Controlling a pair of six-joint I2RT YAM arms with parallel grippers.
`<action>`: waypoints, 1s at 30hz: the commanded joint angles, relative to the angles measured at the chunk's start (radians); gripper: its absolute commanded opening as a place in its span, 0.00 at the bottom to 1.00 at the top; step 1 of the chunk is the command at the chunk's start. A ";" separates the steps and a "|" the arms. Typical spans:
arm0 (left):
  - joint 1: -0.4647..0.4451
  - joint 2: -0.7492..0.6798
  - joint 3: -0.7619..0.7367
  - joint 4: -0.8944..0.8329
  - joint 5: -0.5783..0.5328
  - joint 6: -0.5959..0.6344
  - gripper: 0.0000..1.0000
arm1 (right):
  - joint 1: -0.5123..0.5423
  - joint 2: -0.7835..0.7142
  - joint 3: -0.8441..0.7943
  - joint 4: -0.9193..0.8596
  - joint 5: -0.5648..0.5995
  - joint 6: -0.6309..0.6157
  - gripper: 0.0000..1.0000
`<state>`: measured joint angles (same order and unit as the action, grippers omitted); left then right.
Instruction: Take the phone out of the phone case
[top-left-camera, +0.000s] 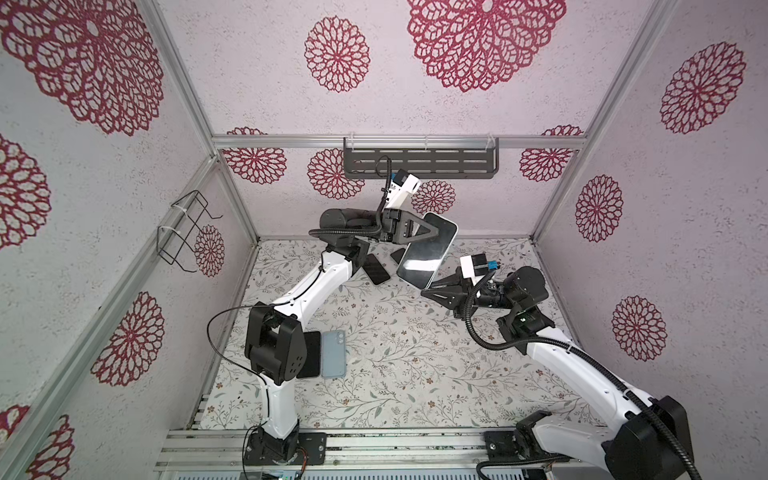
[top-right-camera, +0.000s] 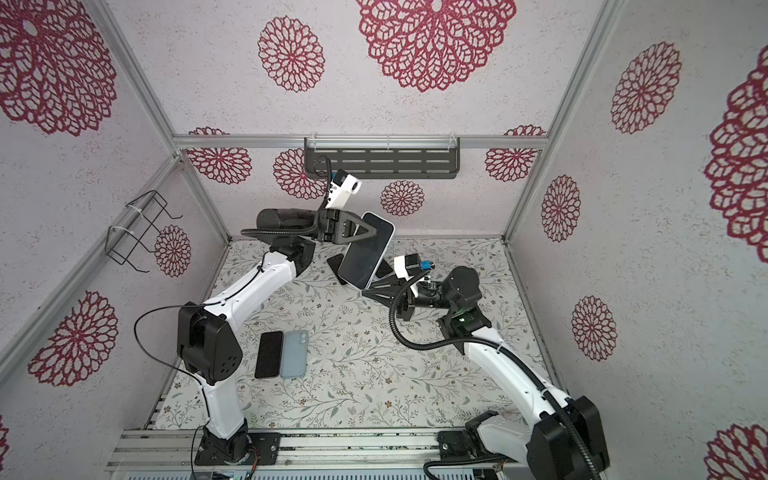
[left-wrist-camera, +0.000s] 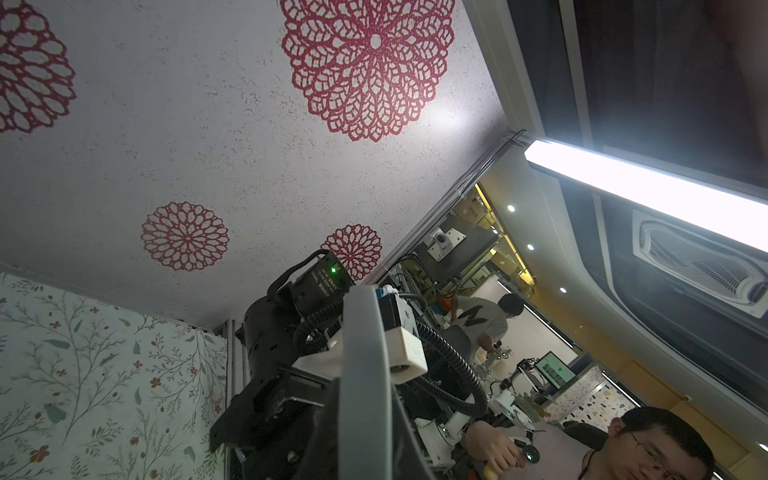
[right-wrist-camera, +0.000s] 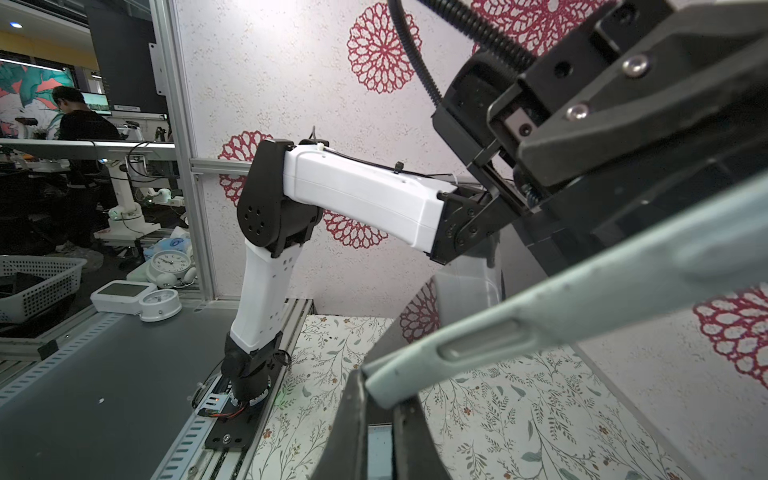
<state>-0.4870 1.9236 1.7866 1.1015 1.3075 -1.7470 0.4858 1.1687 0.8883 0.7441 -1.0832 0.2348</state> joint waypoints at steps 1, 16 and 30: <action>0.008 -0.059 -0.034 0.040 -0.120 0.035 0.00 | 0.022 -0.066 -0.024 0.040 0.114 0.040 0.02; 0.144 -0.321 -0.371 -0.244 -0.591 0.314 0.00 | 0.268 -0.268 -0.377 0.279 0.796 0.273 0.65; 0.064 -0.446 -0.561 -0.349 -0.863 0.331 0.00 | 0.276 -0.001 -0.271 0.584 0.982 0.522 0.68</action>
<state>-0.4095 1.5352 1.2270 0.7242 0.5236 -1.4315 0.7582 1.1442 0.5709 1.1793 -0.1371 0.6758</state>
